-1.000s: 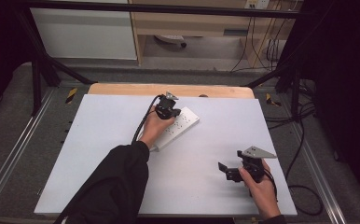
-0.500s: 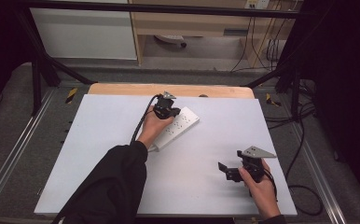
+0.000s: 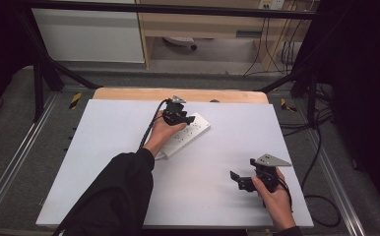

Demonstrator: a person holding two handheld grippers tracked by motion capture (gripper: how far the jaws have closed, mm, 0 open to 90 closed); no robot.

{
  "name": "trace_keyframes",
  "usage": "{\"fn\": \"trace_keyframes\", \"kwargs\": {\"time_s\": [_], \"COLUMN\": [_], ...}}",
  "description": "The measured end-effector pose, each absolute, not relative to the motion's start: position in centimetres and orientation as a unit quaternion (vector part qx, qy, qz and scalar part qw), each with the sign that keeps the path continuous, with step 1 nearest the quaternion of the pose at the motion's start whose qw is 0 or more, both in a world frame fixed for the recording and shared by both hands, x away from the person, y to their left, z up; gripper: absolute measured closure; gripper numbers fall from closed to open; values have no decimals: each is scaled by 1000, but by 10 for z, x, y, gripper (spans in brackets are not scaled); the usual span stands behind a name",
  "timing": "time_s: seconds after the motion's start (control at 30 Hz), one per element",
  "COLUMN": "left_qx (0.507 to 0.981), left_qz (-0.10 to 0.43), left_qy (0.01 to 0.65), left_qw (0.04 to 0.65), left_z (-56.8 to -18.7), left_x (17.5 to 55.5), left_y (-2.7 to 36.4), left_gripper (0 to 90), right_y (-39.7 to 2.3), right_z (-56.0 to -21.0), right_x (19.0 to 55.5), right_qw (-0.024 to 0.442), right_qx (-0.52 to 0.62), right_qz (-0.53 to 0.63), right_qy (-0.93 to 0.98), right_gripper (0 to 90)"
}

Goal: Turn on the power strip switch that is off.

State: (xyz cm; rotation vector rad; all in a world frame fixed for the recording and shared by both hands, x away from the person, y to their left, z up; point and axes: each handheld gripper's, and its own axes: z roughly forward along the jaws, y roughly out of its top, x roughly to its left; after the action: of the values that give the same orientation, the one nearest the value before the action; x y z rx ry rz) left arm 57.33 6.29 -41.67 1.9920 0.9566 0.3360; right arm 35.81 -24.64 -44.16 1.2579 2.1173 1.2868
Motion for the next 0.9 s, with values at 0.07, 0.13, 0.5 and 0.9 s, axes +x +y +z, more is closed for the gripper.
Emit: {"fn": "trace_keyframes", "kwargs": {"time_s": [0.07,0.13,0.5,0.9], "left_qx": [796,797,789,794], "left_qz": [135,133,119,111], "left_qy": [389,387,389,391], "left_qw": [443,444,461,452], "left_z": [-416,-415,-404,-390], "left_x": [574,573,568,559], "left_y": [64,64,69,80], "left_gripper": [449,405,127,113], "right_y": [-246,-246,-246,-245], "right_z": [-441,-442,-443,-443], "right_x": [358,358,359,359], "right_qw": [180,180,178,178], "right_qx": [445,445,445,442], "right_qz": [456,456,454,452], "right_qy": [749,749,751,754], "right_gripper": [31,31,28,26]}}
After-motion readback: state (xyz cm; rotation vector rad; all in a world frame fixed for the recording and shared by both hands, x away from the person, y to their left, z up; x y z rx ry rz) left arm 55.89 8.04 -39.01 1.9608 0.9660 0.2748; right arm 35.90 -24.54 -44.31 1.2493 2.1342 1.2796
